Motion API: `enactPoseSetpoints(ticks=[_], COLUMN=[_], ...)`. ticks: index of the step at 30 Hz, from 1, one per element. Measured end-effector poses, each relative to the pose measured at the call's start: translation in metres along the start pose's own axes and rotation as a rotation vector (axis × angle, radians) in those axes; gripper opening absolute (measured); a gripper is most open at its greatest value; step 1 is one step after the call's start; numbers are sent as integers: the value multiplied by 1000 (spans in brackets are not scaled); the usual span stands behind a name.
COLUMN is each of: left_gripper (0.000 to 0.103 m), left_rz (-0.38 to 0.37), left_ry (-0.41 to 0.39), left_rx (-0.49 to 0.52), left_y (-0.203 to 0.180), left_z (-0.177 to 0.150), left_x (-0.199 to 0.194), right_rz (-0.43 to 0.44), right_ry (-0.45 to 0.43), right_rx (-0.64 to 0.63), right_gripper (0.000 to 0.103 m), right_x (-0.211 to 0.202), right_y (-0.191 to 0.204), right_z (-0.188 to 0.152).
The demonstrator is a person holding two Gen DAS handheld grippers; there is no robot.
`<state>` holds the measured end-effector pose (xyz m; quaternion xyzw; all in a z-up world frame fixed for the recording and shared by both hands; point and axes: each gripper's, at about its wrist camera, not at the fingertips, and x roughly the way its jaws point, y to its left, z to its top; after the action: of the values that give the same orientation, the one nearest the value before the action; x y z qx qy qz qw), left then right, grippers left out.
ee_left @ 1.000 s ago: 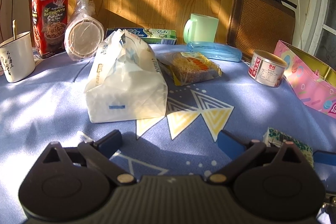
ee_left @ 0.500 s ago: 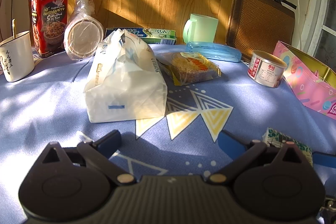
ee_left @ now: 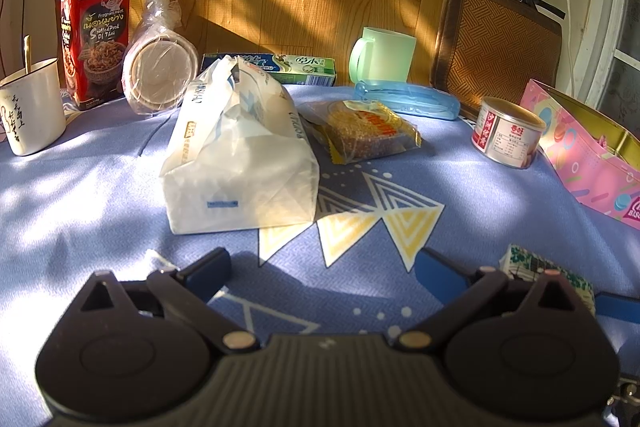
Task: Organize soft objects
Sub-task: 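Move the left tool toward the tissue pack on the table, then grasp the tissue pack with the left tool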
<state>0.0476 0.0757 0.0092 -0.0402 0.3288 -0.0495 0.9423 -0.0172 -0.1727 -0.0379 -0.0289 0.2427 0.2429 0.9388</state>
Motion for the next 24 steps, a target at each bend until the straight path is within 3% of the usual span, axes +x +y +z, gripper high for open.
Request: enactPoseSetpoints(ticks=[5,12,16,18,20,24], left_gripper=[93,80,71,63,45,43], left_rz=[-45,-272,-353,-385,-414,-414], left_ry=[-18,-43,12,56,119,117], left_rx=[-38,-50,0,7,23,62], left_y=[8,-2,-27,-37,-50,-73], left_z=[2,8,8,5,0,6], left_x=[-5,-26,-21,-12,-1,0], right_rz=[0,9,27,38,37,-21], right_ry=[1,-3,-10,-10,-13,-52], right_rx=[-1,0,-2,-4,-9,13], right_gripper=[76,74,72,68,55,48], right_x=[0,0,1,3,6,2], right_y=[0,2,6,8,10,2], right_z=[0,1,3,3,2,2])
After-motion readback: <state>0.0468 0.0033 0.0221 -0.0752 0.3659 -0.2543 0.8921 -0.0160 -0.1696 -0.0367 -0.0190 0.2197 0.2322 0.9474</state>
